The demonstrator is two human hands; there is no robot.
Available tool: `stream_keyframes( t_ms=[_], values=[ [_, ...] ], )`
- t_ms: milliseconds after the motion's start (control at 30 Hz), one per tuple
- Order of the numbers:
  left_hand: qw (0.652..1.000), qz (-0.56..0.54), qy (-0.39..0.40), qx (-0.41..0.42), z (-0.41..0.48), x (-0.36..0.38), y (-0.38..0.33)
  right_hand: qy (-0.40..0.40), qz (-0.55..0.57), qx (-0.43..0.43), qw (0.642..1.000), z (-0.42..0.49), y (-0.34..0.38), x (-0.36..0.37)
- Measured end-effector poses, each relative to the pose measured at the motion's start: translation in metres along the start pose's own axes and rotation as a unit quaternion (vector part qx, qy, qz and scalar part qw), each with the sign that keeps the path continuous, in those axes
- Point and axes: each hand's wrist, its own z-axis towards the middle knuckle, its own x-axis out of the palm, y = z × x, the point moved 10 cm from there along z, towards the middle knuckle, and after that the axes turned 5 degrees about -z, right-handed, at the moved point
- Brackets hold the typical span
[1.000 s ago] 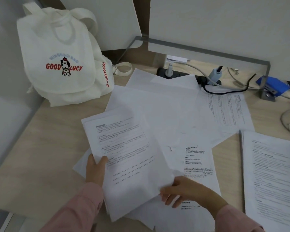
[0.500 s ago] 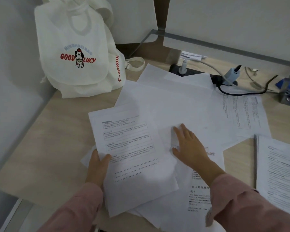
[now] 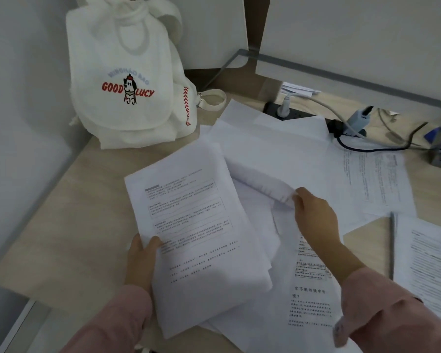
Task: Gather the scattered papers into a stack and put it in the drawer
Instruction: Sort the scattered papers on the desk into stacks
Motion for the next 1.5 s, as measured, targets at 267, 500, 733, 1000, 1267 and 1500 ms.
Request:
stream_keyframes(
  t_ms=[267, 500, 733, 1000, 1267, 1500],
  values=[
    [0.999, 0.012, 0.046, -0.011, -0.004, 0.023, 0.002, -0.006, 0.27, -0.015, 0.963, -0.023, 0.011, -0.071],
    [0.997, 0.007, 0.069, -0.023, -0.009, 0.037, 0.001, 0.132, 0.609, 0.098, 0.776, -0.048, -0.009, -0.064],
    [0.995, -0.017, 0.096, -0.035, -0.014, 0.042, 0.007, 0.172, 0.482, 0.25, 0.822, -0.095, -0.054, 0.026],
    [0.99, -0.069, 0.115, -0.036, -0.025, 0.048, 0.006, 0.231, 0.323, 0.216, 0.892, -0.125, -0.027, 0.08],
    [0.999, 0.013, 0.051, 0.015, -0.015, 0.015, 0.001, 0.15, 0.184, 0.137, 0.962, -0.1, -0.02, 0.052],
    [0.999, 0.018, 0.029, 0.014, -0.004, -0.008, 0.007, 0.174, -0.035, 0.096, 0.979, -0.088, -0.019, 0.059]
  ],
)
